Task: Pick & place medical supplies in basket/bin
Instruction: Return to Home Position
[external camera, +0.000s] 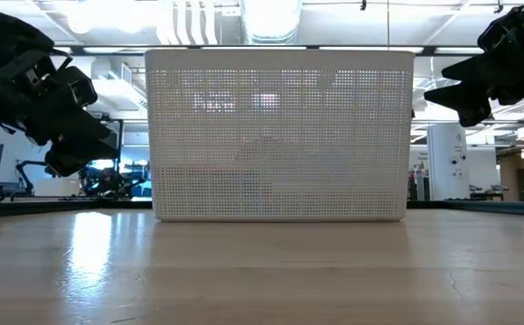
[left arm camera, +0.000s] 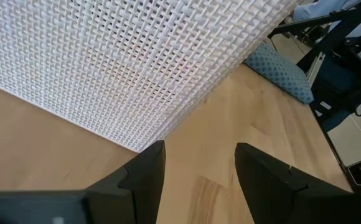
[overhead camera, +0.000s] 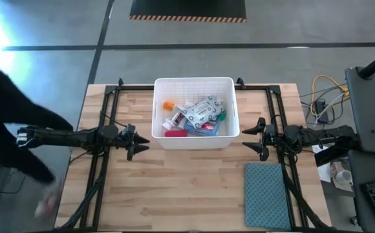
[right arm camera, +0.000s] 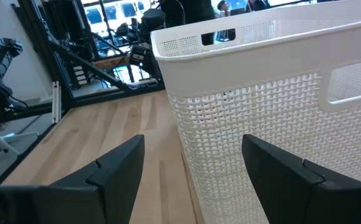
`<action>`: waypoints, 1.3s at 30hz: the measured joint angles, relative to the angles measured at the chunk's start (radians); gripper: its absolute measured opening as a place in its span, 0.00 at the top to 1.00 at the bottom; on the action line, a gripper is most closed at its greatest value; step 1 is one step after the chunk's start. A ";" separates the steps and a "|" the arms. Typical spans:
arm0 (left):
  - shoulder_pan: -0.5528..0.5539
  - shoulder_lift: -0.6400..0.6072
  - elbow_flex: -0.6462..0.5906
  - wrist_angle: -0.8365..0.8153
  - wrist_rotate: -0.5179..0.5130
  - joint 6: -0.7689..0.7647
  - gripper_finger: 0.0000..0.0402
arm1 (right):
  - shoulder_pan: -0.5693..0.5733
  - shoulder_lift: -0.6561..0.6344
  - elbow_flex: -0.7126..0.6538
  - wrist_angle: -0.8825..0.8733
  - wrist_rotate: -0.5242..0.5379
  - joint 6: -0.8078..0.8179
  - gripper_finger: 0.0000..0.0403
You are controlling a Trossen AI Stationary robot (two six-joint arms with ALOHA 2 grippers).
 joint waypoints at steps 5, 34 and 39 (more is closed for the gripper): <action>0.000 0.000 0.000 0.000 0.000 0.000 0.56 | 0.000 0.000 0.000 0.000 0.000 0.000 0.37; 0.000 0.000 0.000 0.000 0.000 0.000 0.56 | 0.000 0.000 0.000 0.000 0.000 0.000 0.38; 0.000 0.000 0.000 0.000 0.000 0.000 0.56 | 0.000 0.000 0.000 0.000 0.000 0.000 0.36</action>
